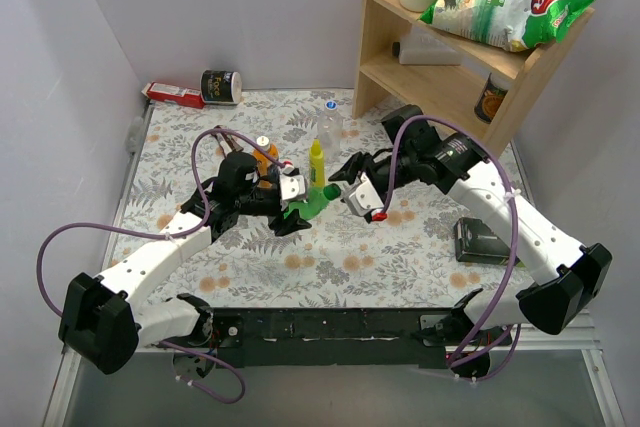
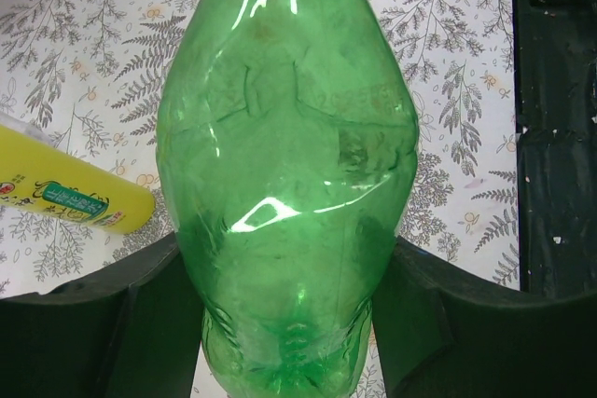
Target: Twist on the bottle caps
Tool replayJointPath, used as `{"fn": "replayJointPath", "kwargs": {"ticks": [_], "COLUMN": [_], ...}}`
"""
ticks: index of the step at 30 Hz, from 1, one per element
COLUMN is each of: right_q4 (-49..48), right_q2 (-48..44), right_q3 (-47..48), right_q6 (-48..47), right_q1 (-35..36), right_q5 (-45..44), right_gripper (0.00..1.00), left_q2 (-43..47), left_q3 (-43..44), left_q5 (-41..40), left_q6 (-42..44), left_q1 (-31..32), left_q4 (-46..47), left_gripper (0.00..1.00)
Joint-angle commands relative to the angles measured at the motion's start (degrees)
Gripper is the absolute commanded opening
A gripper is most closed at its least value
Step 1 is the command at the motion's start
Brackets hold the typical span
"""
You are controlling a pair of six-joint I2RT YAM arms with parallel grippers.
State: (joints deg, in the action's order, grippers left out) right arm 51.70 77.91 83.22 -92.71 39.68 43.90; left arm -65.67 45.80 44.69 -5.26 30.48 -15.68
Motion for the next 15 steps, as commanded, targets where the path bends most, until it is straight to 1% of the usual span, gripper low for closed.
{"fn": "replayJointPath", "kwargs": {"ticks": [1, 3, 9, 12, 13, 14, 15], "right_q4": [0.3, 1.0, 3.8, 5.8, 7.2, 7.7, 8.6], "right_q2": [0.3, 0.5, 2.8, 4.4, 5.8, 6.6, 7.7], "right_q3": [2.7, 3.0, 5.4, 8.1, 9.1, 10.2, 13.6], "right_q6": [-1.9, -2.3, -3.0, -1.5, -0.6, 2.8, 5.1], "right_q1": [0.9, 1.1, 1.5, 1.6, 1.6, 1.6, 1.6], "right_q5": [1.4, 1.5, 0.8, 1.3, 1.5, 2.0, 2.4], "right_gripper": [0.56, 0.54, 0.39, 0.26, 0.16, 0.13, 0.12], "left_q2": [1.2, 1.2, 0.9, 0.8, 0.7, 0.7, 0.8], "left_q3": [1.8, 1.8, 1.7, 1.6, 1.2, 1.1, 0.9], "left_q5": [2.0, 1.9, 1.8, 1.1, 0.7, 0.1, -1.7], "left_q6": [1.3, 1.5, 1.5, 1.0, 0.7, -0.4, -1.1], "left_q1": [0.1, 0.1, 0.1, 0.1, 0.1, 0.1, 0.1], "left_q4": [-0.2, -0.1, 0.6, 1.2, 1.5, 2.8, 3.7], "left_gripper": [0.00, 0.00, 0.00, 0.00, 0.00, 0.00, 0.00]}}
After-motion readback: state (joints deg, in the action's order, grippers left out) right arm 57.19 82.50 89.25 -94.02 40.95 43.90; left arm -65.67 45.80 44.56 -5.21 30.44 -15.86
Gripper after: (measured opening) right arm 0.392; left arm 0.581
